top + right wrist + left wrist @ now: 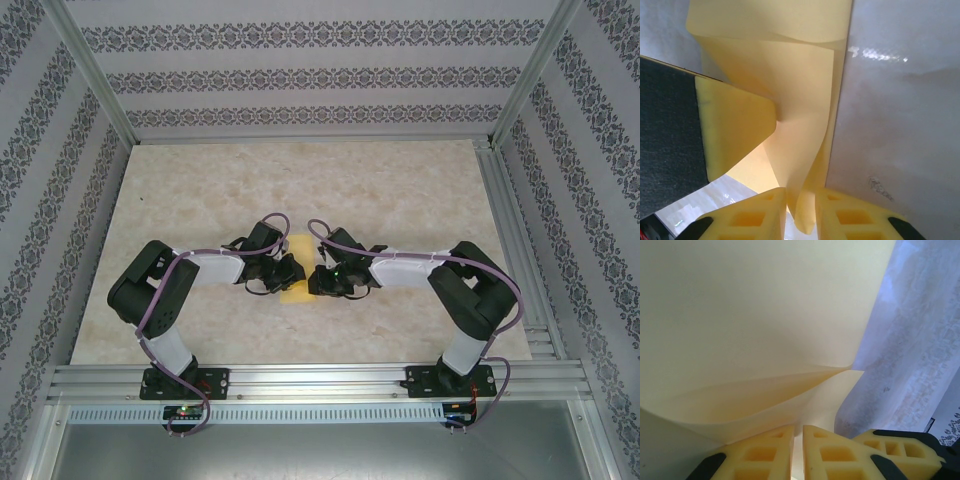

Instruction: Fold a paper plane with a square sheet of paper (pick it up from the middle)

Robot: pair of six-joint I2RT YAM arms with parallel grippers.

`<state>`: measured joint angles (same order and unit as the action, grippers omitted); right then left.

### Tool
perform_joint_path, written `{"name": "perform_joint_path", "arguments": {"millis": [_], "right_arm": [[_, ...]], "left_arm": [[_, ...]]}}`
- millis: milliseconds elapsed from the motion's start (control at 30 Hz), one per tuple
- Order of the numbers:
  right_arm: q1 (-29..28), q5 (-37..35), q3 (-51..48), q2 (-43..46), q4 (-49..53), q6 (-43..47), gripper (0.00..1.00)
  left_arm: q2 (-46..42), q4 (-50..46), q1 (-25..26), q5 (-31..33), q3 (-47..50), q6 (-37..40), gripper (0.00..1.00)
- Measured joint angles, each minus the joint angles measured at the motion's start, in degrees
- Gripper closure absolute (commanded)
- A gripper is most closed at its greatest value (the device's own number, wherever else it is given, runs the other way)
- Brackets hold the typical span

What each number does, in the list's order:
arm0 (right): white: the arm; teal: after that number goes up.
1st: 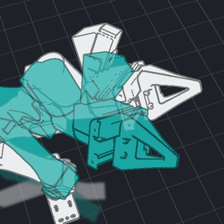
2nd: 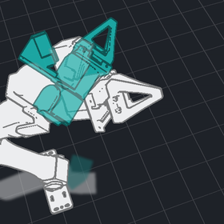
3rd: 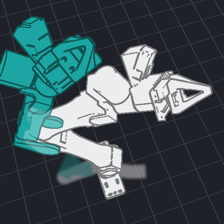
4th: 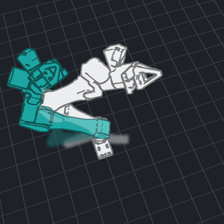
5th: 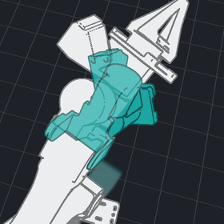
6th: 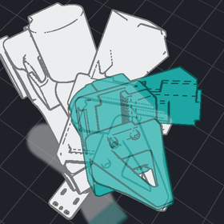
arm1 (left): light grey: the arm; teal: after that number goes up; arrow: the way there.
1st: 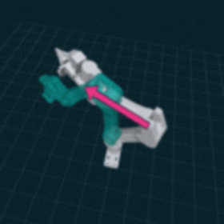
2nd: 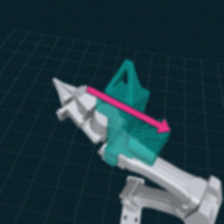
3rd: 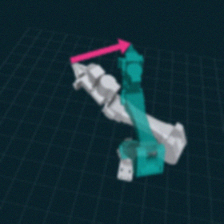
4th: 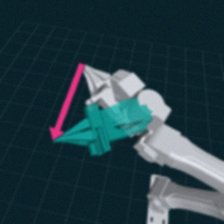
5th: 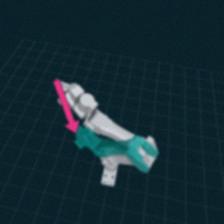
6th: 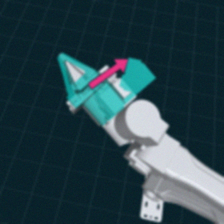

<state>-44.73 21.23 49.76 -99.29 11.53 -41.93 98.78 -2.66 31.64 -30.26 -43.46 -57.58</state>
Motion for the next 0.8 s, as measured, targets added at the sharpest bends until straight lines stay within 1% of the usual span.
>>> {"name": "perform_joint_path", "arguments": {"millis": [133,400,500,700,800], "right_arm": [[0.0,0.2,0.0,-0.02,-0.46,0.0,0.83],[0.04,0.35,0.0,-0.55,-0.92,-0.15,0.93],[0.26,0.35,0.0,-0.68,-1.11,-0.22,0.93],[0.39,0.35,-0.02,-0.74,-1.36,-0.24,0.93],[0.76,0.33,-0.04,-0.9,-1.33,-0.42,0.92]], "left_arm": [[0.0,0.0,0.0,0.0,0.0,0.0,0.85],[0.0,0.0,0.0,0.0,0.0,0.0,0.85],[-0.22,0.0,0.0,0.22,0.0,0.02,0.82],[-1.25,0.0,0.0,0.9,-0.02,0.07,0.73],[-2.05,0.02,0.0,1.07,-0.07,0.11,0.71]]}}
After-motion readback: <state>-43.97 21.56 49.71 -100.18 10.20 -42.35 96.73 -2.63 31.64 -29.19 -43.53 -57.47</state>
